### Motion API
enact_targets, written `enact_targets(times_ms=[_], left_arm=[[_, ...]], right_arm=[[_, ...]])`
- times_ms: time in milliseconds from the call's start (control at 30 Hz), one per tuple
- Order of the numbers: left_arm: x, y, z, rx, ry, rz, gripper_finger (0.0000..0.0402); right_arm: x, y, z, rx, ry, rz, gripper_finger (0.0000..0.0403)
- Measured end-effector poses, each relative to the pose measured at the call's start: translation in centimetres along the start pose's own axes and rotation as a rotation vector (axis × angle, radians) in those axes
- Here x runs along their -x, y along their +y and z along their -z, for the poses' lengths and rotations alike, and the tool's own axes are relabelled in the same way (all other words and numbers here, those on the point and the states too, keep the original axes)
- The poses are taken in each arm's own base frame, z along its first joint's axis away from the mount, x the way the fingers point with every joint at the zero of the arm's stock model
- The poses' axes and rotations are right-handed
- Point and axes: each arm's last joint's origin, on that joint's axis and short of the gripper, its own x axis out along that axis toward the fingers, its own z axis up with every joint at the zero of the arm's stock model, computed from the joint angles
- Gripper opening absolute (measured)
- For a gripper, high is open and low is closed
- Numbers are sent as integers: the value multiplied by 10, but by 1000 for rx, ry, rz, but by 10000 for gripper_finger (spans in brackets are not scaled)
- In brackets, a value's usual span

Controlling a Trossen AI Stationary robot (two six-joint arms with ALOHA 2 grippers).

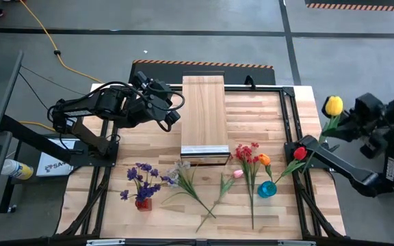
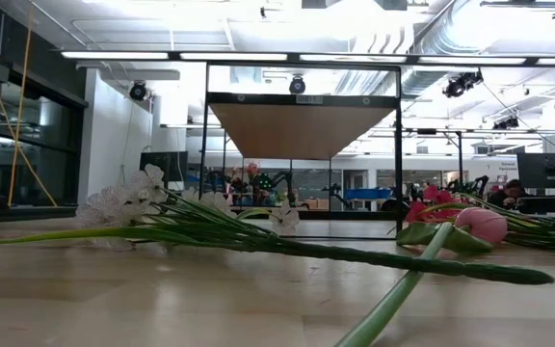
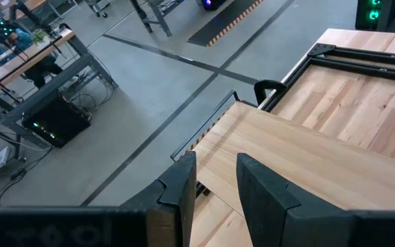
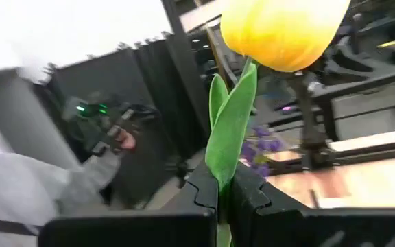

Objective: Pick and place flowers into a vace then onto a shelf
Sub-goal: Put the yellow tulip into the blue vase

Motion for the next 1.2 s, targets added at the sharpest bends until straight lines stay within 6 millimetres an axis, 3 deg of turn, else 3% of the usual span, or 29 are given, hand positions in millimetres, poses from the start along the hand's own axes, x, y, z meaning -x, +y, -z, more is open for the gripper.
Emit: enact_targets(times_ms=[300,533,800,1200], left_arm=[[0,0,0,0,0,0,138],[0,0,0,0,0,0,138],[0,0,0,0,0,0,138],[0,-1,0,1,7,24,138]], right_arm=[[18,41,37,167,-60,104,2],[25,70,60,198,-123,150,2],[9,94,86,221,-135,206,2],[-21,110,122,220,-106,282,2]])
